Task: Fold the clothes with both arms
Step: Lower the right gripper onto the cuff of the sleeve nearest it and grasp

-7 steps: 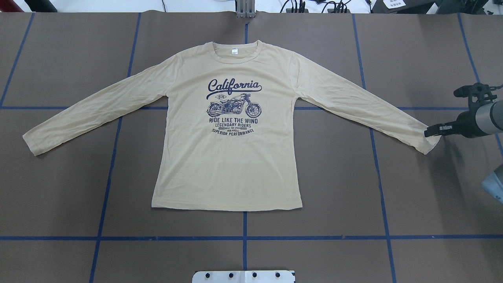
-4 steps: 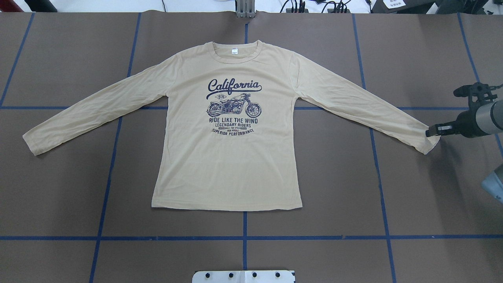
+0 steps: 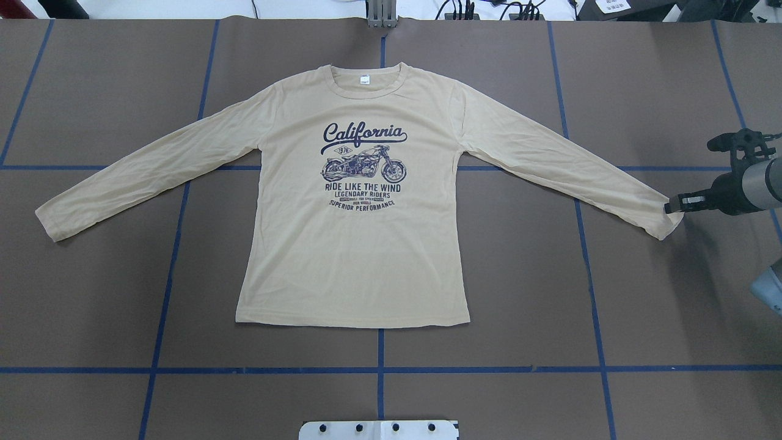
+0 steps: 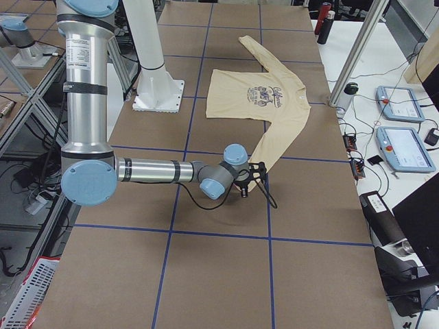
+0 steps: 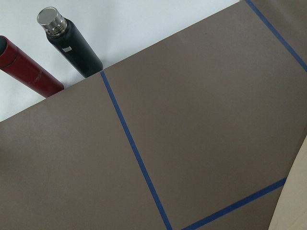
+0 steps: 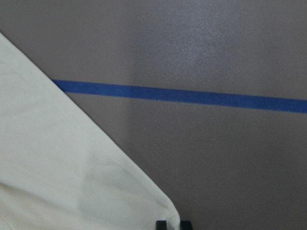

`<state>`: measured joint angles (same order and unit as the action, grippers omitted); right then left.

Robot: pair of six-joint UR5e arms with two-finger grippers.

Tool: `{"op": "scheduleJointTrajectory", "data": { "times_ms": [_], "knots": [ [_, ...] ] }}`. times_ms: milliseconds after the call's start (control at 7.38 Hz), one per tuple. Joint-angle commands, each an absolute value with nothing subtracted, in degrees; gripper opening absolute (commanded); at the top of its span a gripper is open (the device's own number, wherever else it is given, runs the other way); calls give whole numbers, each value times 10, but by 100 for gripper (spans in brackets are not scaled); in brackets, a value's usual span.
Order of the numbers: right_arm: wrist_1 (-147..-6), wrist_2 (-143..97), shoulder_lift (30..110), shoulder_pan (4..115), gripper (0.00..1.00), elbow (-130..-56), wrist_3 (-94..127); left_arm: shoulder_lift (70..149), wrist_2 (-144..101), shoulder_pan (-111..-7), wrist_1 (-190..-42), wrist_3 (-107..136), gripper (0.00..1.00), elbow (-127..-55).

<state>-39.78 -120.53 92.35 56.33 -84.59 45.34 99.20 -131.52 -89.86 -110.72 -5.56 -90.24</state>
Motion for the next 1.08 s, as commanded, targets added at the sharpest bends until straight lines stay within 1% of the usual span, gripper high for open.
{"op": "scheduleJointTrajectory", "data": {
  "times_ms": [0,135,542,677,948],
  "knots": [
    [-399,-1227,920,563,0,-847,454,991,-1333,-899,-1107,-54,100,-901],
    [-404,-1250,912,573,0,-854,454,987,-1333,-898,-1107,-54,100,-903],
    [-407,-1253,852,593,0,-862,458,987,-1333,-899,-1107,-54,100,-903],
    [-423,-1252,824,594,0,-867,501,987,-1333,-898,-1107,-54,100,-903],
    [-505,-1244,750,592,0,-899,566,987,-1333,-898,-1107,-54,100,-902]
  ]
}}
